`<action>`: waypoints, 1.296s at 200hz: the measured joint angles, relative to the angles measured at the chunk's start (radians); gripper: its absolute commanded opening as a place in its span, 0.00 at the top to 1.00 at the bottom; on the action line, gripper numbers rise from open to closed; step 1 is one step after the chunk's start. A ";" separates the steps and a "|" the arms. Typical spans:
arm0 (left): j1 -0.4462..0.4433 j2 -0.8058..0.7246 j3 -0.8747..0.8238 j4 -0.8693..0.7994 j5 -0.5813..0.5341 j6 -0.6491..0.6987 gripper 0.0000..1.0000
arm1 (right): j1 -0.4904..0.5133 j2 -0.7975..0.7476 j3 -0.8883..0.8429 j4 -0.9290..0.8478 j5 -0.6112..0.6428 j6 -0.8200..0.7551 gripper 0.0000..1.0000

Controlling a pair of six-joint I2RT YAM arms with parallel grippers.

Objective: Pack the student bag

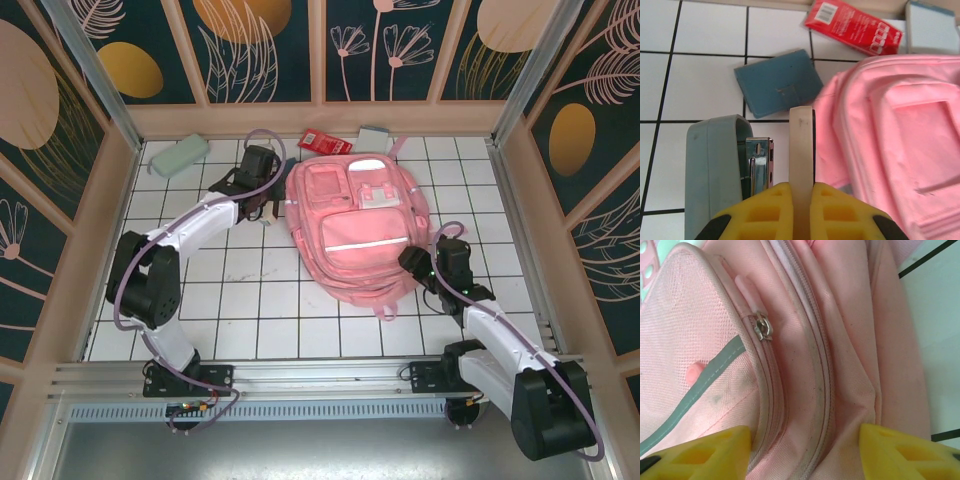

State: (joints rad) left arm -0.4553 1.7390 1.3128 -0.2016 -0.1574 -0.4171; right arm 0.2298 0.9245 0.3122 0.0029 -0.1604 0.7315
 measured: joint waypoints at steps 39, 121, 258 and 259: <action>-0.018 -0.058 -0.006 0.018 0.000 0.000 1.00 | 0.001 -0.098 -0.001 -0.048 -0.006 0.015 0.38; -0.024 -0.075 -0.053 0.027 -0.003 0.000 1.00 | 0.036 -0.061 0.016 -0.025 -0.069 0.028 0.51; -0.101 -0.098 -0.072 0.038 -0.003 0.005 1.00 | 0.083 0.180 0.095 0.085 -0.069 0.077 1.00; -0.104 -0.099 -0.073 0.038 -0.004 0.005 1.00 | 0.083 0.180 0.095 0.086 -0.069 0.082 1.00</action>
State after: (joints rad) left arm -0.5591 1.6402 1.2396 -0.1635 -0.1612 -0.4118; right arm 0.3126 1.1042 0.4072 0.0891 -0.2291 0.8131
